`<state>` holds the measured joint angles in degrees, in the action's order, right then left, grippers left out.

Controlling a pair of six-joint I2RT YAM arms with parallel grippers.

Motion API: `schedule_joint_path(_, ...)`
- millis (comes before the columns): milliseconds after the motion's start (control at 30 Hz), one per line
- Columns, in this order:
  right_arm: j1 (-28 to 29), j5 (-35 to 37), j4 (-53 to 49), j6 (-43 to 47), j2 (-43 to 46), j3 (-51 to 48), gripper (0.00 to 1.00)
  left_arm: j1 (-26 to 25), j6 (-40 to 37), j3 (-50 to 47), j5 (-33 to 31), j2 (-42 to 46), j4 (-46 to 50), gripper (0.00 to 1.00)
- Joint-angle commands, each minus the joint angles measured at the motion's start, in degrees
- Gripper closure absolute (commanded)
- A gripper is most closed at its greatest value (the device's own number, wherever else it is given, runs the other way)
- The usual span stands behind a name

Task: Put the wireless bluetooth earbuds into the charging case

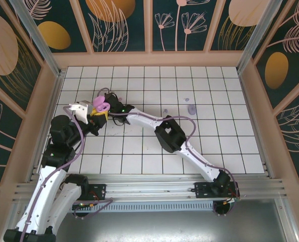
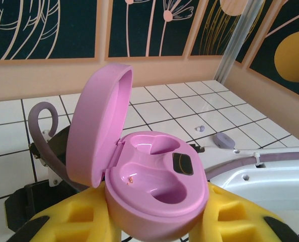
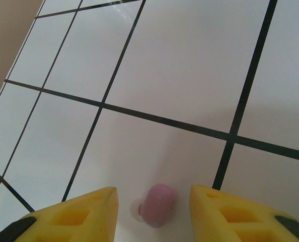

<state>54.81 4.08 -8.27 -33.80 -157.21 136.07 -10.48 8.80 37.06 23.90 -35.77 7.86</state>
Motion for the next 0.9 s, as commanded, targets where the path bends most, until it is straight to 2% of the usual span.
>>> schedule_joint_path(0, 0.8, 2.3, 2.5, 3.0, -2.3, 2.3, 0.58, 0.3, -0.4, -0.1, 0.0, 0.8, 0.2, 0.91)
schedule_joint_path(267, 2.1, 3.0, 1.1, 7.2, -3.1, 2.5, 0.59, 0.3, -1.1, 0.2, -0.2, 1.3, 1.4, 0.91)
schedule_joint_path(533, 2.2, 2.7, -6.2, 7.1, -1.9, 3.0, 0.73, 0.3, -0.7, -0.1, 0.1, 1.5, 1.3, 0.91)
schedule_joint_path(867, 0.2, 0.4, -7.1, 4.3, 5.7, -4.5, 0.78, 0.3, -0.4, 0.0, 0.3, 1.4, 0.9, 0.91)
